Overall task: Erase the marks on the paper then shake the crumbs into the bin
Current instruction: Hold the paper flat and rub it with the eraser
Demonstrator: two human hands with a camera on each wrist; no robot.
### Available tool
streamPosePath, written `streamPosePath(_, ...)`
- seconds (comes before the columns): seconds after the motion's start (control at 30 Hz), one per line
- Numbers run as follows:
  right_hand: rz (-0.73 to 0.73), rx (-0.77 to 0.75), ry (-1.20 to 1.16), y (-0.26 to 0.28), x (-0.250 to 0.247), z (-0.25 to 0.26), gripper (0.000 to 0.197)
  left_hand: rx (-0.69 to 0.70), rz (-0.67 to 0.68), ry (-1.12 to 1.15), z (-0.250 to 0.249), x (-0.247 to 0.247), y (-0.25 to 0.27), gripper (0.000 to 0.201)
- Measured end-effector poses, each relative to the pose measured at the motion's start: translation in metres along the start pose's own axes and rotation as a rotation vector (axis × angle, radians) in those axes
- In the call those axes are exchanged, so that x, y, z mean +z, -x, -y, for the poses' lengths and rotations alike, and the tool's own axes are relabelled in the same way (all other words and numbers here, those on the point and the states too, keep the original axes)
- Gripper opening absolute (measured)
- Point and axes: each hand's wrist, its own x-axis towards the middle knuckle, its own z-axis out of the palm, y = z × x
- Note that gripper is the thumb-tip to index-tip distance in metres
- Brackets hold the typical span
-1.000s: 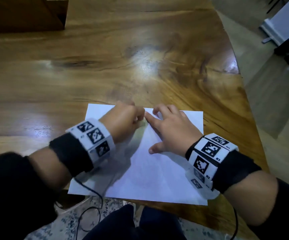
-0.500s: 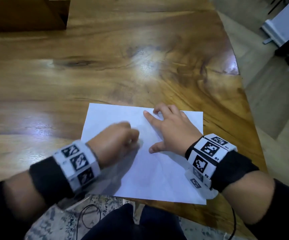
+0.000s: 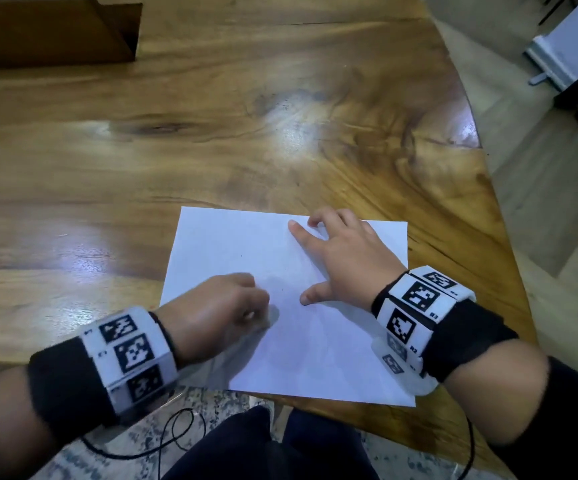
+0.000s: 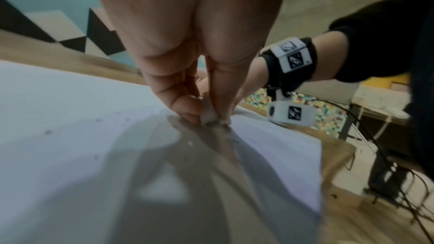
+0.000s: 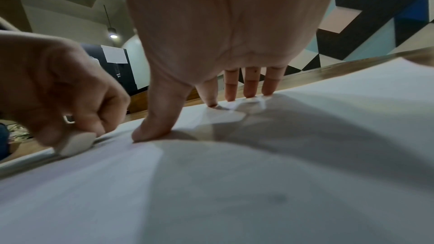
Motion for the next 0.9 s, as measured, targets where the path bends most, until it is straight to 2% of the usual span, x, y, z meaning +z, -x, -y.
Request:
streamPosePath(0.07, 0.003, 0.000, 0.006, 0.000, 0.000, 0.000, 0.103, -0.005, -0.055, -0.059, 0.003, -0.010, -0.017, 0.023)
streamPosePath(0.17, 0.005, 0.002, 0.016, 0.000, 0.000, 0.001, 0.103, -0.095, -0.233, -0.153, 0.005, -0.025, -0.050, 0.016)
streamPosePath(0.23, 0.009, 0.004, 0.019, 0.000, 0.000, 0.001, 0.102, -0.094, -0.264, -0.165, 0.003, -0.023, -0.054, 0.013)
streamPosePath(0.3, 0.007, 0.006, 0.021, 0.000, 0.000, 0.001, 0.102, -0.003, -0.218, -0.138, 0.000, -0.013, -0.037, 0.007)
streamPosePath(0.33, 0.007, 0.007, 0.019, -0.001, 0.000, 0.001, 0.103, 0.022, -0.150, -0.109, -0.002, -0.008, -0.025, 0.011)
streamPosePath(0.4, 0.008, 0.009, 0.012, -0.001, 0.000, 0.001, 0.103, -0.004, 0.011, -0.055, -0.005, -0.005, -0.010, 0.021)
streamPosePath(0.43, 0.007, 0.010, 0.010, -0.001, 0.000, 0.001, 0.103, -0.021, 0.045, -0.055, -0.004, -0.005, -0.009, 0.022)
streamPosePath(0.47, 0.006, 0.010, 0.012, 0.000, 0.000, 0.000, 0.103, -0.024, 0.020, -0.079, -0.002, -0.008, -0.014, 0.021)
streamPosePath(0.57, 0.007, 0.012, 0.027, 0.001, 0.000, 0.001, 0.102, -0.076, -0.215, -0.139, 0.001, -0.019, -0.040, 0.014)
streamPosePath(0.6, 0.008, 0.013, 0.028, 0.001, 0.000, 0.001, 0.102, -0.088, -0.257, -0.133, 0.002, -0.019, -0.044, 0.012)
streamPosePath(0.67, 0.003, 0.012, 0.021, 0.001, -0.001, 0.002, 0.102, -0.056, -0.224, -0.120, 0.002, -0.011, -0.034, 0.014)
streamPosePath(0.8, 0.017, 0.021, 0.021, 0.001, -0.002, 0.002, 0.102, 0.013, 0.044, -0.076, -0.007, 0.007, 0.011, 0.013)
streamPosePath(0.83, 0.020, 0.020, 0.025, 0.001, -0.003, 0.003, 0.102, 0.003, 0.068, -0.067, -0.005, 0.005, 0.011, 0.010)
streamPosePath(0.9, 0.023, 0.020, 0.032, 0.001, -0.003, 0.004, 0.101, -0.001, -0.015, -0.072, -0.001, -0.004, -0.007, 0.008)
